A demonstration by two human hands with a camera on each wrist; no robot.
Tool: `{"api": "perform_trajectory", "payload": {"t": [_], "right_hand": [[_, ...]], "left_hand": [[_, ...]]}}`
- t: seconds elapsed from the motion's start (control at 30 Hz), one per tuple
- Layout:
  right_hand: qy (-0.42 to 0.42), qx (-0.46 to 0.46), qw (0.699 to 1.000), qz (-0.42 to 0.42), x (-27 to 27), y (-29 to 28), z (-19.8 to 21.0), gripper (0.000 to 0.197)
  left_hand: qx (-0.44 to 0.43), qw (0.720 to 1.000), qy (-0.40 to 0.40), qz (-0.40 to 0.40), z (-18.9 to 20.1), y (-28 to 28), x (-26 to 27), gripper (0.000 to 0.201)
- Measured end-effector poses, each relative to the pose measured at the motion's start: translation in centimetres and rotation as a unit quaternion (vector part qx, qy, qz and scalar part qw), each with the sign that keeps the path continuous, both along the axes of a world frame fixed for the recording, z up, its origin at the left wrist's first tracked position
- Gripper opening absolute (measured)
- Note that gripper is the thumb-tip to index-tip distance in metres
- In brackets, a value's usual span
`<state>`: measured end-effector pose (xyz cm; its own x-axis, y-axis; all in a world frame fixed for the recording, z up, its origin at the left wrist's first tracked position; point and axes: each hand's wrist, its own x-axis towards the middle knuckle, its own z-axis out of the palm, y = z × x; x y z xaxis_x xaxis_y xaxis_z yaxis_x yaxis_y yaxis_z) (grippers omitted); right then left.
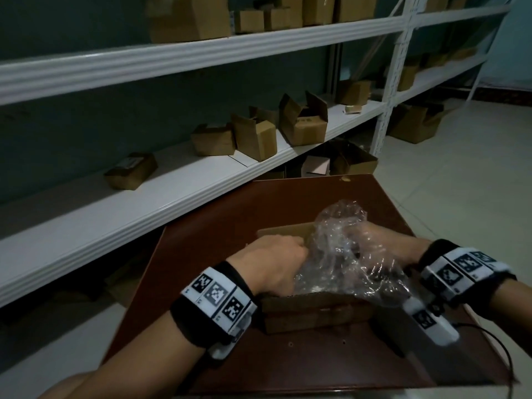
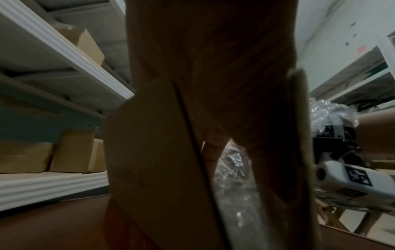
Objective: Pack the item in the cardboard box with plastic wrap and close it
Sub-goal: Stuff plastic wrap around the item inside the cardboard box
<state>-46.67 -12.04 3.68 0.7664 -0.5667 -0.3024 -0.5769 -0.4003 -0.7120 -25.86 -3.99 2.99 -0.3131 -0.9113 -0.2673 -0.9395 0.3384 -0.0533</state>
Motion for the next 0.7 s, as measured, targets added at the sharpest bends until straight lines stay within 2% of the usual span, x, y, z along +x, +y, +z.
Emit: {"api": "perform_trajectory", "payload": {"t": [0.03, 0.13, 0.2, 0.37, 0.43, 0.47, 0.53, 0.57, 0.63, 0.67, 0.7], "right_hand": [[-0.006, -0.023, 1.0, -0.005, -0.2, -0.3, -0.5, 0.057], [-0.024, -0.043, 0.999, 0.014, -0.4, -1.2, -0.9, 0.03], [-0.029, -0.036, 0.999, 0.004, -0.2, -0.5, 0.4, 0.029], [-0.066, 0.002, 0.998, -0.011, -0.3, -0.6, 0.9, 0.021], [-0.079, 0.035, 0.996, -0.036, -0.4, -0.4, 0.9, 0.029], [-0.087, 0.045, 0.995, -0.036, -0.5, -0.2, 1.1, 0.041], [-0.047, 0.027, 0.998, -0.01, -0.7, -0.8, 1.1, 0.102], [-0.005, 0.017, 1.0, 0.016, -0.6, -0.8, 1.2, 0.117], [0.027, -0.035, 0.998, 0.039, -0.6, -0.8, 0.8, 0.127], [0.036, -0.019, 0.999, 0.022, -0.5, -1.3, 0.4, 0.12], [0.023, -0.019, 1.0, 0.008, -0.2, -1.6, 0.2, 0.095]], "left_hand": [[0.004, 1.0, -0.003, 0.002, -0.3, -0.3, -0.1, 0.041], [0.013, 1.0, -0.006, 0.008, -0.6, -0.6, -0.2, 0.043], [0.035, 0.999, 0.016, 0.013, -0.3, -0.6, 0.3, 0.042], [0.14, 0.972, 0.18, 0.05, 1.8, -0.5, 3.9, 0.062], [0.12, 0.961, 0.241, 0.058, 2.8, -0.3, 4.6, 0.06], [0.096, 0.958, 0.264, 0.058, 3.2, -0.2, 4.7, 0.053], [0.048, 0.95, 0.304, 0.059, 3.8, -0.1, 4.6, 0.037], [0.033, 0.945, 0.319, 0.063, 3.9, -0.2, 4.5, 0.031], [0.018, 0.952, 0.295, 0.075, 3.3, -0.3, 4.2, 0.028], [0.009, 0.964, 0.256, 0.076, 2.8, -0.3, 3.9, 0.036], [-0.003, 0.975, 0.213, 0.067, 2.2, -0.3, 3.4, 0.044]]}}
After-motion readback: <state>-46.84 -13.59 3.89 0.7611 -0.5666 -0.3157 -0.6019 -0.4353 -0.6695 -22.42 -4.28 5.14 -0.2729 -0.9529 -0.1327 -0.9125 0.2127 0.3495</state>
